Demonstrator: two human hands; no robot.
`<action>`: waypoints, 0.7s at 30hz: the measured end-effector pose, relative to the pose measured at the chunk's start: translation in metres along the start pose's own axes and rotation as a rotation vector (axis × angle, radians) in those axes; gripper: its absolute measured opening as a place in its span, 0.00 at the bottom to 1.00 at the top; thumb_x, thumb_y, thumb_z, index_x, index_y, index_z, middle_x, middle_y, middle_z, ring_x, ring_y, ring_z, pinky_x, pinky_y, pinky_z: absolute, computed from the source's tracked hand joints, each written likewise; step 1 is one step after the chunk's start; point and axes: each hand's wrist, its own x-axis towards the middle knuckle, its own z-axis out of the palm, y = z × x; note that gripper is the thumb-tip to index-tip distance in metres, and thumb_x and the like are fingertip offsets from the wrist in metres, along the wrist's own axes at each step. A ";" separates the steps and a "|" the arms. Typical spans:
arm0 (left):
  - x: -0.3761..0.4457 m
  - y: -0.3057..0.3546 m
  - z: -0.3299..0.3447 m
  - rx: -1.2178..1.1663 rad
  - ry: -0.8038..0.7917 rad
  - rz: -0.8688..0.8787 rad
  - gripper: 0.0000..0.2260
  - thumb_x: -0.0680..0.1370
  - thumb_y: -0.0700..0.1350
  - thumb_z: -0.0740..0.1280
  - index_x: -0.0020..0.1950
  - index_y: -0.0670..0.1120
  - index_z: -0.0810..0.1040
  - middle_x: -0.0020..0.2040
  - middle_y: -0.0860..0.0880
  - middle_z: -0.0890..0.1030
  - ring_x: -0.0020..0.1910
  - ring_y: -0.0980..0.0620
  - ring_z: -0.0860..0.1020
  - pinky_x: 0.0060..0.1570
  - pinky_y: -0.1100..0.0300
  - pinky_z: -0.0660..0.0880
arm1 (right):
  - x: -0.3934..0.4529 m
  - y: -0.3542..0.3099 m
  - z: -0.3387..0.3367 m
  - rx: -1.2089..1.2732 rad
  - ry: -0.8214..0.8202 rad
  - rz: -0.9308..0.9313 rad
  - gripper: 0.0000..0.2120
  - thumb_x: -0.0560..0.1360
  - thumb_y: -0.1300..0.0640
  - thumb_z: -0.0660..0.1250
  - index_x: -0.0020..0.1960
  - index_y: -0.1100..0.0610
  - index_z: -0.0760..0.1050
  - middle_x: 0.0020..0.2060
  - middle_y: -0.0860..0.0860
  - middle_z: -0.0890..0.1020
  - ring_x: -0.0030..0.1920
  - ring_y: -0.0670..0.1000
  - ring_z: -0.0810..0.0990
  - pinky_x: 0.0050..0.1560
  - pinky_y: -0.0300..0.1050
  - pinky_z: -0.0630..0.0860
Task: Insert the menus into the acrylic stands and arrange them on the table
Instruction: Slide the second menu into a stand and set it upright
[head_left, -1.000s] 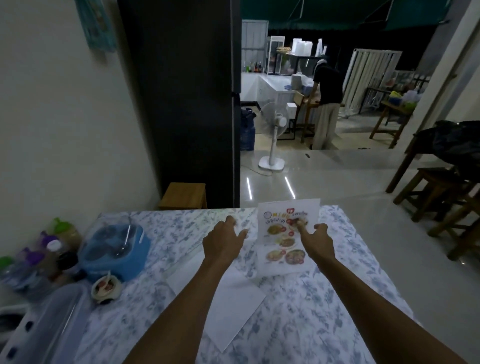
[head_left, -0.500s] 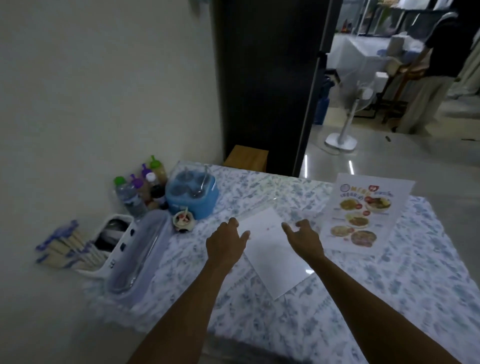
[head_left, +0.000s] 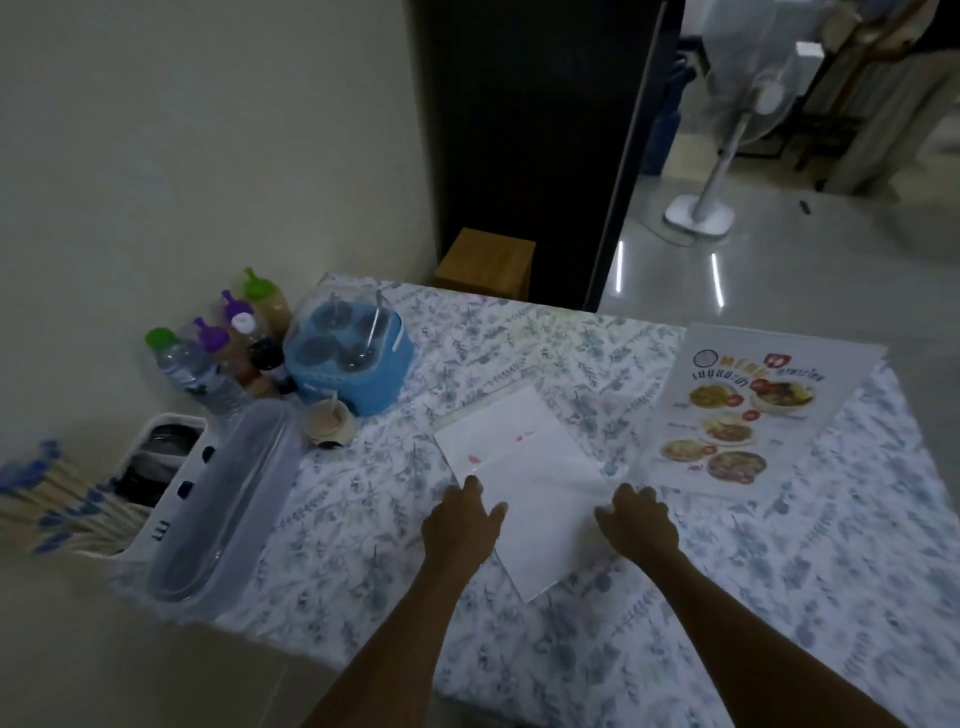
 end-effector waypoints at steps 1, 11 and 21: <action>0.003 0.002 0.006 -0.030 -0.026 -0.026 0.21 0.78 0.61 0.63 0.65 0.49 0.71 0.60 0.44 0.77 0.56 0.43 0.79 0.54 0.52 0.76 | 0.004 0.001 0.000 -0.017 0.012 -0.001 0.24 0.80 0.44 0.62 0.68 0.59 0.68 0.65 0.62 0.71 0.66 0.66 0.72 0.62 0.58 0.73; 0.008 -0.009 0.032 -0.220 -0.111 -0.160 0.24 0.76 0.58 0.68 0.65 0.45 0.72 0.63 0.39 0.73 0.59 0.40 0.76 0.57 0.54 0.74 | -0.008 -0.017 0.021 0.182 -0.082 0.106 0.24 0.78 0.48 0.62 0.68 0.62 0.65 0.64 0.64 0.73 0.64 0.67 0.75 0.63 0.56 0.72; 0.021 -0.035 -0.050 -0.325 -0.044 -0.043 0.24 0.75 0.59 0.69 0.64 0.46 0.74 0.64 0.45 0.79 0.61 0.44 0.77 0.60 0.53 0.75 | -0.050 -0.062 0.000 0.337 0.106 0.084 0.24 0.81 0.42 0.57 0.59 0.63 0.76 0.55 0.62 0.82 0.56 0.62 0.81 0.54 0.51 0.73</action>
